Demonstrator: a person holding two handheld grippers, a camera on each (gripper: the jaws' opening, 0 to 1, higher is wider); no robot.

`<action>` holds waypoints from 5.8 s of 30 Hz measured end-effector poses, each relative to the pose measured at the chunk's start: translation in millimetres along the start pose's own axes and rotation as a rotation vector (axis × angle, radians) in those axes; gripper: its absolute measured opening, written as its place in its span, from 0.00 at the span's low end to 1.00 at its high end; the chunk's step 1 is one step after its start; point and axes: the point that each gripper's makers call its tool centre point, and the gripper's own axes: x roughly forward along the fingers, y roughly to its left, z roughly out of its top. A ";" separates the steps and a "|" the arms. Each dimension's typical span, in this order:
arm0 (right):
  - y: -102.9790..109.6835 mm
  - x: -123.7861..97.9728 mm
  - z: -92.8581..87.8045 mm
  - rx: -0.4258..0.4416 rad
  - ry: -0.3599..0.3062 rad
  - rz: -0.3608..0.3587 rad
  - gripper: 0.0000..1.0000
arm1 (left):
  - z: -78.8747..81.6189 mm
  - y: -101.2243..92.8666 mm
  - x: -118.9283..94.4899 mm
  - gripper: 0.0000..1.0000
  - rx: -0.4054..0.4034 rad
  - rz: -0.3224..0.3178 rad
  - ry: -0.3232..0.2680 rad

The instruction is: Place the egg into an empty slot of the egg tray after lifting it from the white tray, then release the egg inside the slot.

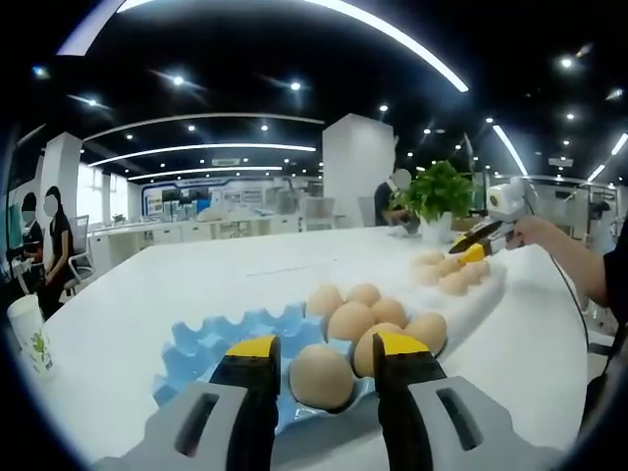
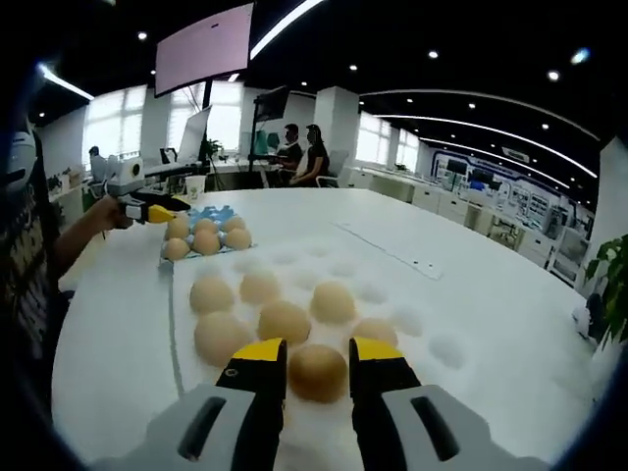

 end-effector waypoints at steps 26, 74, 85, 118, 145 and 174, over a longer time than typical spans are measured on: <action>10.7 7.3 -14.8 -0.136 0.050 0.378 0.28 | -3.1 0.5 -1.1 0.39 -0.006 0.003 0.017; -4.2 -1.4 4.0 0.094 -0.202 0.301 0.28 | 7.0 -12.0 4.9 0.40 0.013 -0.035 0.010; 11.0 -3.7 35.3 0.075 -0.254 0.285 0.28 | 8.7 -16.6 4.1 0.40 0.014 -0.044 0.005; 65.2 46.0 49.5 0.027 -0.204 0.343 0.28 | 8.6 -41.1 18.7 0.40 0.036 -0.114 0.009; 51.6 40.5 43.6 -0.099 -0.100 0.282 0.29 | 11.0 -46.5 16.9 0.40 0.031 -0.125 0.001; 99.4 48.7 95.0 0.117 -0.323 0.332 0.29 | 25.9 -87.5 45.5 0.43 0.152 -0.216 -0.045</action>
